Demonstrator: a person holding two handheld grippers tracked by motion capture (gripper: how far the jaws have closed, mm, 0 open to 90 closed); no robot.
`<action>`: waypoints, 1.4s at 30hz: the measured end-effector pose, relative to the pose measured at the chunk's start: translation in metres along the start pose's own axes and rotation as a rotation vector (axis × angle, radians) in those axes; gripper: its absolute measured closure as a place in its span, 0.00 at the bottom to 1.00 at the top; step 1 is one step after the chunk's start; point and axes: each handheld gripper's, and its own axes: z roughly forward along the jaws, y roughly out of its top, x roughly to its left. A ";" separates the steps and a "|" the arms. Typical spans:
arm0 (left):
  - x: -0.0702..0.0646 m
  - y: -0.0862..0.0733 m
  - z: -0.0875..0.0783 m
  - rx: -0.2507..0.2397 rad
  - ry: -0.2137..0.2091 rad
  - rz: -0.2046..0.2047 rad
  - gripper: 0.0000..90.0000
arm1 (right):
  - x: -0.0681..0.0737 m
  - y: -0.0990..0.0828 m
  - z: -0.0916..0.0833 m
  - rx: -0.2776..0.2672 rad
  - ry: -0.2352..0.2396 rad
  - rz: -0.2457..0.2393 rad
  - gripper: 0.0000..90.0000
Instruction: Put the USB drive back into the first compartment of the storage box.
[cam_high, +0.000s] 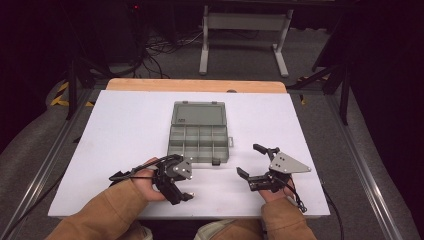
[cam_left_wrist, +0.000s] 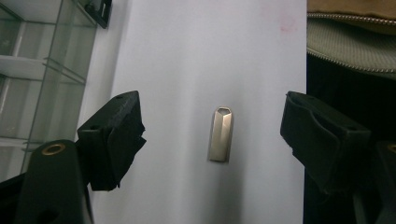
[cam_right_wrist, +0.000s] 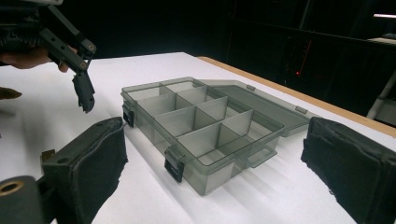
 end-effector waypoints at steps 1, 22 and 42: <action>0.000 0.000 0.001 0.003 -0.002 0.000 0.25 | 0.000 0.000 0.000 0.001 0.000 0.001 0.07; 0.001 -0.003 0.018 0.067 -0.026 -0.008 0.36 | 0.000 -0.001 0.000 0.003 0.008 0.007 0.07; 0.002 -0.007 0.023 0.090 -0.014 0.026 0.51 | 0.000 -0.001 0.001 0.004 0.011 0.004 0.07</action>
